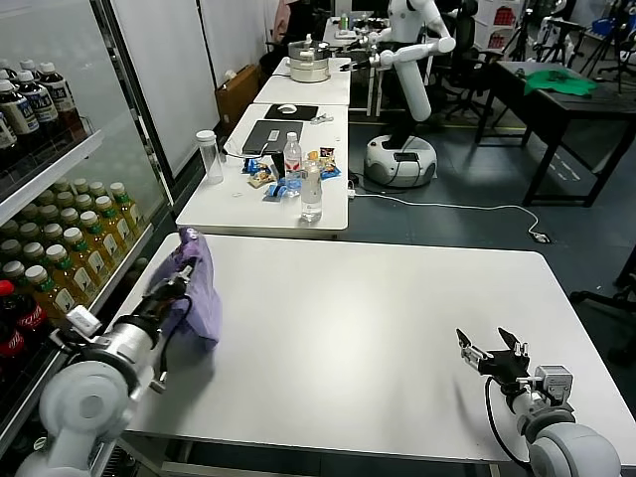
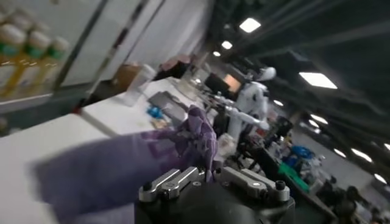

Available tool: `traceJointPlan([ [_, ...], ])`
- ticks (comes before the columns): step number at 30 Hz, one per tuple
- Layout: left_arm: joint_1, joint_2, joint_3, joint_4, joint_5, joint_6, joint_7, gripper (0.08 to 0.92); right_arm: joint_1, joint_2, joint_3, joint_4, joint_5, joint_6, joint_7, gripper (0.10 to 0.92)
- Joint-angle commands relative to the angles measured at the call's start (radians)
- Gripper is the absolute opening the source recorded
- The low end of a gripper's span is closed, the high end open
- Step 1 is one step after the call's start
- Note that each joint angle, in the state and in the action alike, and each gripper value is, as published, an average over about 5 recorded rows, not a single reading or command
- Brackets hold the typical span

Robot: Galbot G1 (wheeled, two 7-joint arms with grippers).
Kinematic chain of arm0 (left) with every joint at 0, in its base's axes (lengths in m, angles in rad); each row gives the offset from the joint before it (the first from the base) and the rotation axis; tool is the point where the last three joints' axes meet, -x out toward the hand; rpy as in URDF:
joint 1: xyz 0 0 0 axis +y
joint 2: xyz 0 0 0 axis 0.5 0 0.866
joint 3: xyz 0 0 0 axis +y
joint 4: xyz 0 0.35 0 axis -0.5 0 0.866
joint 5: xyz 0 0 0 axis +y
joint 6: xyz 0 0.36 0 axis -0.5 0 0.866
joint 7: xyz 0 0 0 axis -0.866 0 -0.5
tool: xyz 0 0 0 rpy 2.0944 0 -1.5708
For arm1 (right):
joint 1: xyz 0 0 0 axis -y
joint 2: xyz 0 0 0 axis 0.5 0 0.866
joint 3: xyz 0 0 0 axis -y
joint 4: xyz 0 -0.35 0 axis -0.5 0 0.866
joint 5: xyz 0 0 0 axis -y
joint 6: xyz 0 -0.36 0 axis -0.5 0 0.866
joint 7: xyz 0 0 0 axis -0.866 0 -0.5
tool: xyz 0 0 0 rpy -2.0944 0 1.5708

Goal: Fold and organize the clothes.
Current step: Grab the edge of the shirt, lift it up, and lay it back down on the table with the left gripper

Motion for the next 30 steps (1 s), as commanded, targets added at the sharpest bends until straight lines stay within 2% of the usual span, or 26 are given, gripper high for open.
traceJointPlan([
  [1, -0.085, -0.090, 0.565, 0.126, 0.742, 0.024, 0.092, 0.113, -0.002, 0.000, 0.008, 0.007, -0.007, 0.003, -0.001, 0.823],
  [7, -0.139, -0.214, 0.719, 0.199, 0.909, 0.055, 0.060, 0.113, -0.005, -0.030, 0.022, 0.027, -0.007, 0.006, -0.004, 0.823],
  [11, -0.148, -0.245, 0.750, 0.197, 0.945, 0.097, 0.036, 0.115, -0.010, -0.051, 0.038, 0.039, -0.001, 0.007, -0.007, 0.823],
  [15, -0.123, -0.252, 0.747, 0.154, 0.948, 0.086, 0.037, 0.131, -0.013, -0.059, 0.043, 0.047, 0.005, 0.008, -0.010, 0.823],
  [22, 0.023, -0.233, 0.688, -0.016, 0.901, 0.034, 0.045, 0.314, 0.006, -0.047, -0.005, 0.067, -0.003, 0.009, -0.005, 0.823],
  [27, 0.206, -0.222, 0.567, -0.142, 0.894, 0.024, 0.061, 0.452, 0.041, -0.015, -0.087, 0.079, -0.024, 0.020, 0.014, 0.823],
  [30, 0.298, -0.211, 0.482, -0.168, 0.921, 0.012, 0.058, 0.539, 0.065, 0.025, -0.183, 0.069, -0.043, 0.029, 0.038, 0.823],
])
